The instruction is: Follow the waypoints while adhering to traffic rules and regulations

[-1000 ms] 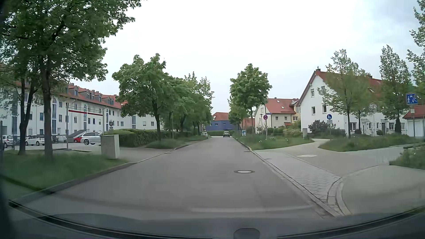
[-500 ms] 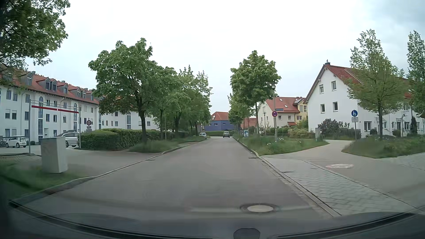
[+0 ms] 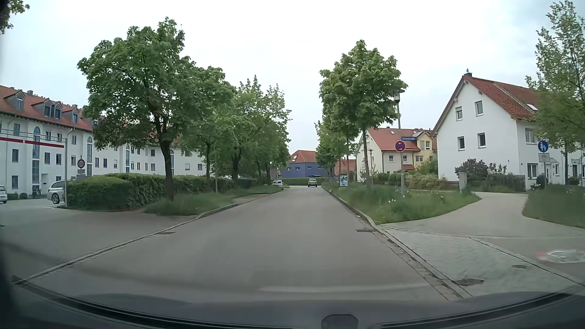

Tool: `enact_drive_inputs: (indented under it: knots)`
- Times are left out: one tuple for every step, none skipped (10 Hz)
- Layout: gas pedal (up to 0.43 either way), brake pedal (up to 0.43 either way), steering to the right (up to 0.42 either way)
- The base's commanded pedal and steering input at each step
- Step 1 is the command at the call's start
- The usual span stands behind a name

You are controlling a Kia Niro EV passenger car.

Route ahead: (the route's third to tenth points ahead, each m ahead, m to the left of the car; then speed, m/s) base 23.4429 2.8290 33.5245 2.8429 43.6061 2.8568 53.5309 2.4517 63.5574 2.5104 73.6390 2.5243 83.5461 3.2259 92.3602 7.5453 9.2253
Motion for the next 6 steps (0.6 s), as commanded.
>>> enact_drive_inputs:
  knots:
    - [0.067,0.000,-0.004]
    - [0.067,0.000,-0.004]
    - [0.067,0.000,-0.004]
    - [0.079,0.000,-0.004]
    - [0.087,0.000,-0.003]
    - [0.087,0.000,-0.003]
